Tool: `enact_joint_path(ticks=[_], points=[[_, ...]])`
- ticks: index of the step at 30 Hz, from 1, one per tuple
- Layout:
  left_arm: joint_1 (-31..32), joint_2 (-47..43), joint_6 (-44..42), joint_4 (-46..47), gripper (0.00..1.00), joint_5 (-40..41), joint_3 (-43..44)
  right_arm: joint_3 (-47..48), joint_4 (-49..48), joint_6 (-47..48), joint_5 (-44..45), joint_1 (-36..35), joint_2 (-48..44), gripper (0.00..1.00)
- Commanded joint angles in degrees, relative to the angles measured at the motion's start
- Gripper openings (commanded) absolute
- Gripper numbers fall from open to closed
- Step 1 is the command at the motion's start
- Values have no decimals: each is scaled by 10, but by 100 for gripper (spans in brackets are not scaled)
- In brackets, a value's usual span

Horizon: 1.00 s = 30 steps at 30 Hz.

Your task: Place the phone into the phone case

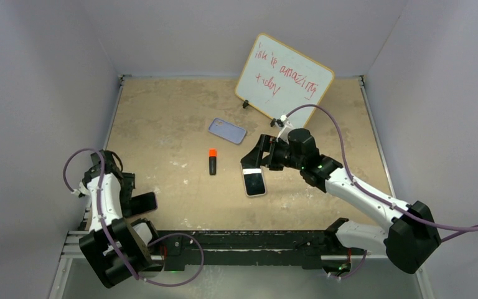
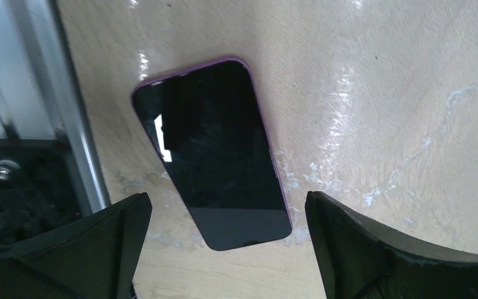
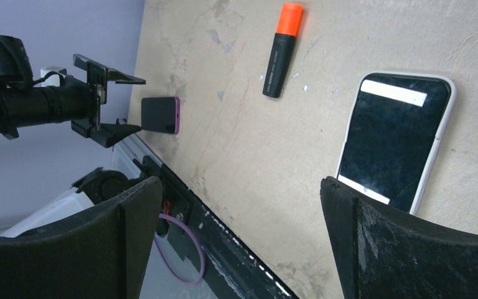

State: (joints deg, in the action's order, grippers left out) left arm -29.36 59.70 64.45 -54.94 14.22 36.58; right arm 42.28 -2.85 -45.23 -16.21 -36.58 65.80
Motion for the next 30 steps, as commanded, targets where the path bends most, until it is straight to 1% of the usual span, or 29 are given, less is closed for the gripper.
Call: enact_joint_path(ticks=[1, 6, 9, 12, 16, 20, 26, 30], points=[[-31, -3, -22, -39, 100, 33, 46, 13, 0, 9, -21, 1, -3, 97], [-47, -6, -11, -18, 100, 50, 13, 1, -8, 1, -25, 2, -7, 97], [-68, 26, -19, -25, 100, 60, 24, -2, -13, -2, -32, 2, -8, 97], [-72, 45, -16, -31, 100, 57, 34, -1, -13, -1, -30, 2, -9, 97], [-73, 32, -2, -5, 100, 38, 11, 10, -9, 1, -40, 2, -2, 97], [-73, 17, 18, 34, 100, 50, -23, 11, -10, 0, -40, 1, -8, 97], [-73, 78, 25, 76, 100, 37, -38, 13, -9, -3, -39, 2, -13, 97], [-73, 84, 26, 125, 100, 20, -60, 15, -15, -5, -42, 2, -7, 97]])
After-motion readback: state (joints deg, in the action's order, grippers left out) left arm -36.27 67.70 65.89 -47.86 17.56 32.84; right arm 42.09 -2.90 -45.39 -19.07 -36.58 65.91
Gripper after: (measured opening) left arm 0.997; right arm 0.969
